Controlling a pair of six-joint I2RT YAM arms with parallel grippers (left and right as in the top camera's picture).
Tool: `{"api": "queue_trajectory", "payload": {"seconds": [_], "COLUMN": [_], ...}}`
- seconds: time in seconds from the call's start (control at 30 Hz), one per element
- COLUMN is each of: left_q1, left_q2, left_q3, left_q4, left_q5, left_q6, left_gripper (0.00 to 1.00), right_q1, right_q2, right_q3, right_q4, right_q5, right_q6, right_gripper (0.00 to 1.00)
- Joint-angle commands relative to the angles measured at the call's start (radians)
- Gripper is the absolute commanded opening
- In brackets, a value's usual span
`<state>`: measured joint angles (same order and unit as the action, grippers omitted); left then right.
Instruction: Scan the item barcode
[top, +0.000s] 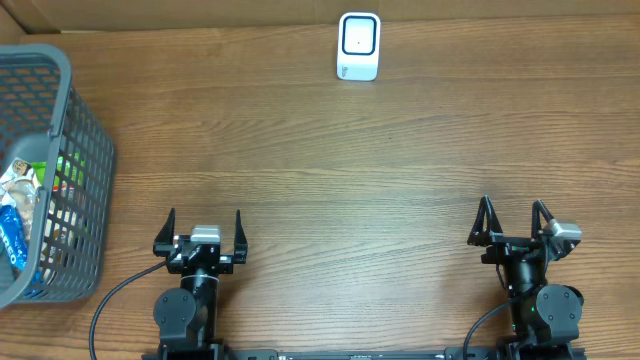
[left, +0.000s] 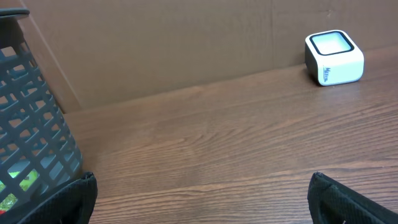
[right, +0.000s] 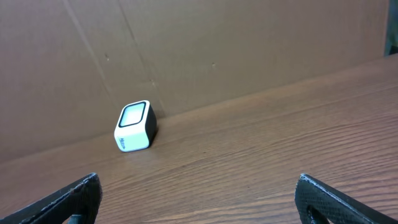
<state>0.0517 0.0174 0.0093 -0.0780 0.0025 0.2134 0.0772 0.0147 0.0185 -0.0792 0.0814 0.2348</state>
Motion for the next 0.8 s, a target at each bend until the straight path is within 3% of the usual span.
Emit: {"api": "queue_trajectory", "payload": {"seconds": [0.0,0.77], "left_q1": [-0.006,-0.006], "left_q2": [-0.013,-0.013], "left_q3": [-0.004,-0.004], "left_q4": [0.0,0.0], "left_q5": [-0.01,-0.01], "left_q6": [0.011,0.071], "left_gripper": [1.0,1.0], "right_q1": [-0.004,-0.004], "right_q2": [-0.011,-0.011], "right_q3": [-0.01,-0.01], "right_q4": [0.003,0.003], "right_q5": [-0.005,-0.005], "right_q6": [0.0,0.0], "right_gripper": [1.0,1.0]}}
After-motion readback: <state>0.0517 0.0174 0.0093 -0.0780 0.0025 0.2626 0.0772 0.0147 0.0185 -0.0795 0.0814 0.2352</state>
